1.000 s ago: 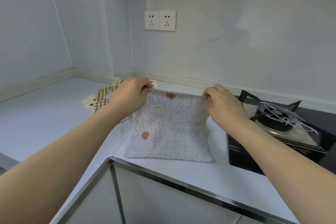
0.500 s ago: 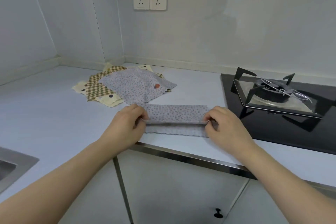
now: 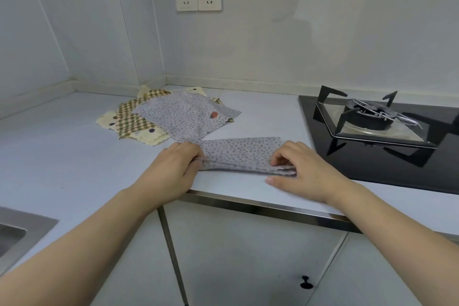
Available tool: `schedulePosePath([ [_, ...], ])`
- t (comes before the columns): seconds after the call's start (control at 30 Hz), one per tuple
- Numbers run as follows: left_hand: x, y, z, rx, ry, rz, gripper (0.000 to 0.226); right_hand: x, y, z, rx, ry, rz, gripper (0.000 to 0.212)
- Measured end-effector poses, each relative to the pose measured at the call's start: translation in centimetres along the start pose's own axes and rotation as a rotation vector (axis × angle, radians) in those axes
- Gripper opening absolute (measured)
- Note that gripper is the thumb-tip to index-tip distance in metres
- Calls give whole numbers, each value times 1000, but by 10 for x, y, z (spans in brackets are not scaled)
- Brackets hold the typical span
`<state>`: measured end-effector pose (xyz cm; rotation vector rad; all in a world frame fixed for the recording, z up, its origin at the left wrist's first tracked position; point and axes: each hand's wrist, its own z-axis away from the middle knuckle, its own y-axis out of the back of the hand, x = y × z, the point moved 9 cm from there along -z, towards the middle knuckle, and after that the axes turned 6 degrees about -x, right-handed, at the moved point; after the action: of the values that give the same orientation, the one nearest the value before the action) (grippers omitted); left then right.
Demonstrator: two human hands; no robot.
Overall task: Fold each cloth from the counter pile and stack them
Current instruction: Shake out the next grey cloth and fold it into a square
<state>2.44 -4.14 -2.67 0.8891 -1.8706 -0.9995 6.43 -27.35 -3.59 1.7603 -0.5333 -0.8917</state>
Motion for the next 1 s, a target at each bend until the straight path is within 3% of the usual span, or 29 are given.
schedulePosePath([
  [0.13,-10,11,1,97,91,168,11,7,5,-1,90,-41,-45,18],
  [0.3,3,14,4,88,17,-16,9,21,18,5,215,-165,-296,9],
  [0.43,13,25,6,150,-53,-131,34,40,32,19,369,-263,-601,5],
  [0.63,40,33,10,223,-174,-159,39,31,47,24,438,-269,-899,18],
  [0.73,47,41,6,236,-143,-84,41,30,65,20,492,-307,-820,24],
  [0.87,43,48,-6,171,18,264,40,22,105,9,569,-319,-555,19],
  [1.0,37,38,-11,75,91,414,41,9,124,-16,512,-312,-307,19],
])
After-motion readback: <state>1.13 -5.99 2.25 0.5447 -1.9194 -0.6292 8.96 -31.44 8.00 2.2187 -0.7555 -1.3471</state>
